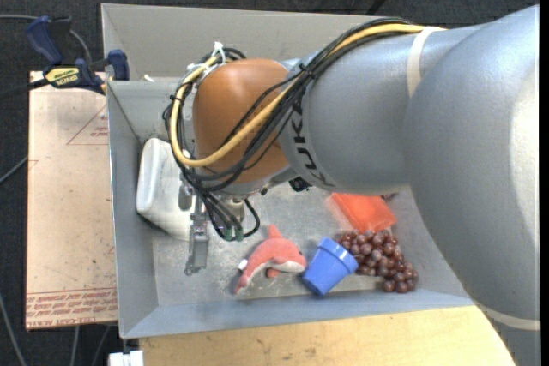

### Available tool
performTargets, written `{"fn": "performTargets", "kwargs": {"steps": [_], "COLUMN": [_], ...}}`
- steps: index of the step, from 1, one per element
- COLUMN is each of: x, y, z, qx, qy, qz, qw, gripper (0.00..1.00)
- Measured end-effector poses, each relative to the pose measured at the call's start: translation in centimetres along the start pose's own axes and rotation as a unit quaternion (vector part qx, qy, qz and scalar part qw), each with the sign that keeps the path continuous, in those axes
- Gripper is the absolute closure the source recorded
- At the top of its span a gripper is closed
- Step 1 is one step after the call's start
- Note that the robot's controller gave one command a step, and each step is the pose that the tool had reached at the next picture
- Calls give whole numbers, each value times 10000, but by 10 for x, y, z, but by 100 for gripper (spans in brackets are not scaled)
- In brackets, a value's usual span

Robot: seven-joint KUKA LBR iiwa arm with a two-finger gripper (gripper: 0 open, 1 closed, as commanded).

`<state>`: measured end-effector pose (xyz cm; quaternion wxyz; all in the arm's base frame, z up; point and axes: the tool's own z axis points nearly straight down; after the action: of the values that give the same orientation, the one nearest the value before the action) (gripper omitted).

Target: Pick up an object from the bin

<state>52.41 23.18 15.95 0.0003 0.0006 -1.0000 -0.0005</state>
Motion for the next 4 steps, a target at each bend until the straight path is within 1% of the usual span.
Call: {"fn": "performTargets", "kwargs": {"steps": [1,2,3,4], "x": [-1,-3,10,6], "y": [-29,-39,-35,-51], "z": [33,44,37,23], "qx": [-13,3,23,-30], "qy": [-2,23,31,16], "qz": [31,75,524,170], "qw": [10000,10000,9986,9998], "gripper": [0,0,0,0]}}
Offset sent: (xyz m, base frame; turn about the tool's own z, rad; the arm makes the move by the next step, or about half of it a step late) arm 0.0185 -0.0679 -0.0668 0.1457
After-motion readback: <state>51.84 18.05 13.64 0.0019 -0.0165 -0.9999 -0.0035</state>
